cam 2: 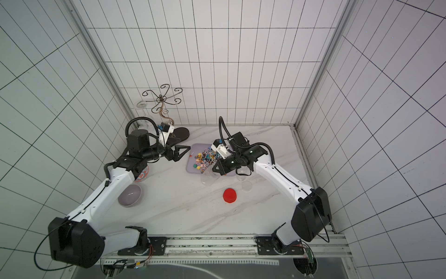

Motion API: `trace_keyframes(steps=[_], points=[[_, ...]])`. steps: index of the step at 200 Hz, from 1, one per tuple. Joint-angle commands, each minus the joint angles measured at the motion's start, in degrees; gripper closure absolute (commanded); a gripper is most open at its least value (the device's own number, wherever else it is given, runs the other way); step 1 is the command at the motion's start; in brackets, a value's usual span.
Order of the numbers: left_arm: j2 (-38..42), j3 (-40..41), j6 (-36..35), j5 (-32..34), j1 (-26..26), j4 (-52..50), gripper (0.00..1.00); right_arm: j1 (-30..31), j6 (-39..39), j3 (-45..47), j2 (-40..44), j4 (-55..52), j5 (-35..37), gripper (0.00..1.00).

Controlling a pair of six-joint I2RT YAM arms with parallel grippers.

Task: Pour the candies out of the jar
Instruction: Place the jar at the center of the board.

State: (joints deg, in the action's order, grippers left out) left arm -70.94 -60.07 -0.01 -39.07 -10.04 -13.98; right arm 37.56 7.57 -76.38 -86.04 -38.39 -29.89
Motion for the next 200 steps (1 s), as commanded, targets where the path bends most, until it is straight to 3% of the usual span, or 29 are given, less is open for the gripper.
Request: trace_keyframes(steps=[1, 19, 82, 143, 154, 175, 200], points=[[2.4, 1.1, -0.5, 5.7, 0.1, 0.2, 0.03, 4.5, 0.5, -2.2, 0.4, -1.1, 10.9, 1.0], [3.4, 2.0, 0.8, 8.1, 0.1, 0.4, 0.03, 7.5, 1.3, -1.7, -0.5, -0.8, 14.6, 1.0], [11.0, 10.3, 7.1, 25.4, 0.1, 3.8, 0.03, 13.5, 1.4, -4.2, -7.9, -4.2, 23.8, 1.0], [13.2, 11.2, 7.1, 28.7, 0.1, 3.6, 0.03, 16.3, 1.2, -7.4, -11.8, -6.1, 28.5, 1.0], [13.4, 11.4, 7.2, 29.0, 0.1, 3.8, 0.03, 16.6, 1.3, -7.6, -12.0, -6.3, 28.6, 0.94], [13.6, 11.9, 7.7, 29.6, 0.1, 4.3, 0.03, 16.9, 1.4, -8.2, -12.3, -6.8, 29.6, 0.72], [13.8, 12.7, 8.8, 30.8, 0.1, 5.3, 0.03, 17.1, 1.4, -9.8, -12.0, -8.2, 30.7, 0.67]])
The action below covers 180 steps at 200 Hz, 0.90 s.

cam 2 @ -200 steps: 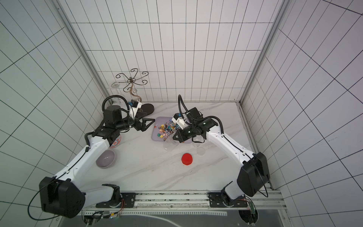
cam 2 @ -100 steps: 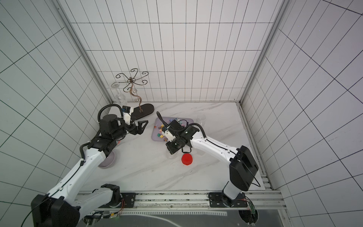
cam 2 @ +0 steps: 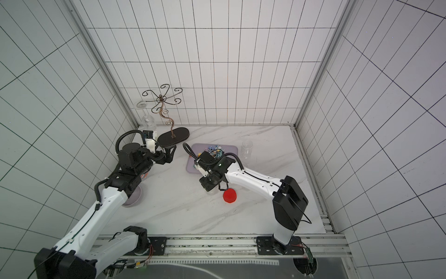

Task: Pour the candies out of the jar
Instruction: Place the jar at the center of the board, then reset both arms

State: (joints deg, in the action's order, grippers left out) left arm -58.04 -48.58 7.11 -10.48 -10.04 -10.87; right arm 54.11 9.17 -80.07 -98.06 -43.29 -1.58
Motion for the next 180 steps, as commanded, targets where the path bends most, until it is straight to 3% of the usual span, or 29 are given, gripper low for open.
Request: trace_keyframes(steps=[1, 25, 79, 140, 161, 167, 172, 180], points=[[0.9, 1.2, 1.7, 2.3, 0.1, 2.2, 0.03, 0.6, -0.2, -6.2, 0.0, -3.5, 2.5, 0.66], [1.5, 1.8, 2.7, 2.8, 0.1, 2.9, 0.03, 0.6, -0.1, -8.1, 1.4, -3.6, 4.0, 0.57], [2.1, 1.8, 2.1, 4.8, 0.1, 4.0, 0.03, -1.1, -2.2, -15.5, 2.9, -4.6, 6.4, 0.49], [2.0, 4.6, -3.6, 9.4, 0.1, 9.1, 0.03, -13.4, -1.7, -14.6, 9.0, 1.9, -1.6, 0.42], [3.2, 10.7, -6.3, 9.0, 0.1, 18.7, 0.03, -18.7, -1.7, -13.8, 11.7, 4.1, -2.6, 0.3], [3.4, 12.0, -6.0, 10.3, 0.1, 20.6, 0.03, -20.0, -1.7, -13.6, 12.2, 4.5, -2.5, 0.19], [3.5, 12.9, -6.4, 11.1, 0.1, 21.9, 0.03, -21.1, -1.8, -13.2, 12.8, 4.9, -2.0, 0.03], [3.1, 14.1, -7.6, 12.2, 0.1, 23.7, 0.03, -22.6, -1.8, -12.2, 13.8, 5.9, -0.5, 0.01]])
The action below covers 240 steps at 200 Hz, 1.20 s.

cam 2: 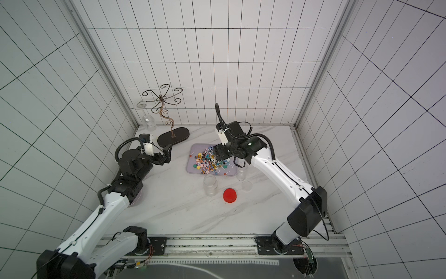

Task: Pour the candies out of the jar
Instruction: Reset both arms

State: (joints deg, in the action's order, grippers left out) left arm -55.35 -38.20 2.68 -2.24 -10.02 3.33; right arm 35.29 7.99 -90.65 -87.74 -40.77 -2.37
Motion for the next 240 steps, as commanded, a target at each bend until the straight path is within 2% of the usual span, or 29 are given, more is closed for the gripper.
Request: trace_keyframes(steps=[1, 14, 37, 49, 81, 113, 138, 172, 195, 208, 224, 240], points=[[0.4, 3.8, -3.3, 4.2, 0.1, 9.7, 0.03, -4.0, -0.6, -1.5, 3.6, 3.6, 0.5, 0.01], [-1.1, 4.4, -5.0, 7.4, 0.1, 10.5, 0.03, -6.9, -0.1, 1.0, 5.7, 5.7, 1.5, 0.01], [-4.9, 6.5, -9.2, 10.3, 0.1, 15.0, 0.03, -12.1, 0.9, 6.9, 9.5, 10.6, -1.5, 0.0], [-6.7, 7.8, -8.7, 12.8, 0.2, 17.7, 0.03, -14.3, 1.3, 9.9, 11.4, 13.3, -2.9, 0.0], [-12.8, 13.1, -7.9, 15.5, 0.9, 30.1, 0.03, -18.8, 3.4, 17.4, 16.1, 19.6, 0.7, 0.01], [-19.0, 18.9, -7.1, 15.4, 1.5, 43.6, 0.03, -21.0, 2.0, 25.0, 21.2, 26.8, 8.5, 0.01], [-23.8, 20.0, -6.0, 13.9, 2.4, 48.3, 0.03, -22.3, -0.8, 31.6, 24.2, 33.3, 11.7, 0.0], [-31.0, 21.6, -6.6, 11.7, 2.8, 57.2, 0.03, -23.6, -0.2, 44.9, 30.0, 50.3, 15.8, 0.0], [-35.3, 22.1, -7.0, 10.7, 3.0, 63.3, 0.03, -23.8, -5.7, 54.8, 34.0, 64.3, 17.9, 0.0], [-36.0, 21.6, -7.1, 9.9, 3.4, 63.4, 0.03, -24.0, -7.9, 58.2, 34.5, 69.5, 19.2, 0.0], [-35.5, 19.9, -6.5, 10.8, 3.5, 59.1, 0.03, -24.6, -8.2, 57.7, 33.2, 67.0, 20.5, 0.0], [-34.9, 18.9, -6.2, 11.2, 3.5, 56.0, 0.03, -25.1, -11.8, 58.8, 31.3, 67.9, 20.6, 0.01]])
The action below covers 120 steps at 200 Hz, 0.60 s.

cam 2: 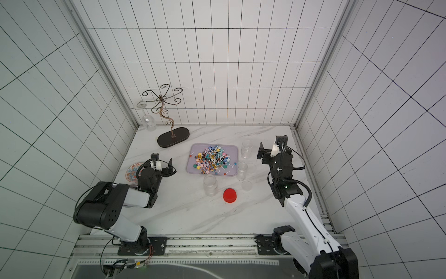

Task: Pour the candies out of the jar
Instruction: Reset both arms

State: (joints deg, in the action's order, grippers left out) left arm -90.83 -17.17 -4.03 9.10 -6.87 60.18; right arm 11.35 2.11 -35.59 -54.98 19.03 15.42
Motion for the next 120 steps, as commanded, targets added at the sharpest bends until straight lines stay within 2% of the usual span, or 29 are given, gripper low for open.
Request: trace_keyframes(steps=[1, 21, 33, 59, 75, 120], points=[[0.6, -2.1, 0.6, -0.2, 0.4, -1.0, 0.03, -1.1, -6.0, 3.9, -1.6, 8.3, 3.0, 0.01], [0.9, -2.8, 0.8, -0.1, 0.5, -2.6, 0.03, -2.5, 2.2, 6.7, -3.6, 12.2, 8.3, 0.0], [0.9, -2.8, 0.9, -0.3, 0.6, -2.7, 0.03, -3.7, -0.6, 8.3, -5.2, 15.0, 4.8, 0.0], [1.0, -2.7, 0.7, -0.2, 0.5, -2.6, 0.03, -4.6, -1.9, 9.0, -8.2, 16.0, 2.4, 0.0], [1.1, -2.7, 0.8, -0.3, 0.5, -2.6, 0.03, -5.0, -0.6, 9.4, -9.6, 17.6, 2.1, 0.01], [1.0, -2.8, 0.8, -0.3, 0.6, -2.7, 0.03, -6.0, -3.5, 11.2, -14.8, 21.6, -0.3, 0.0]])
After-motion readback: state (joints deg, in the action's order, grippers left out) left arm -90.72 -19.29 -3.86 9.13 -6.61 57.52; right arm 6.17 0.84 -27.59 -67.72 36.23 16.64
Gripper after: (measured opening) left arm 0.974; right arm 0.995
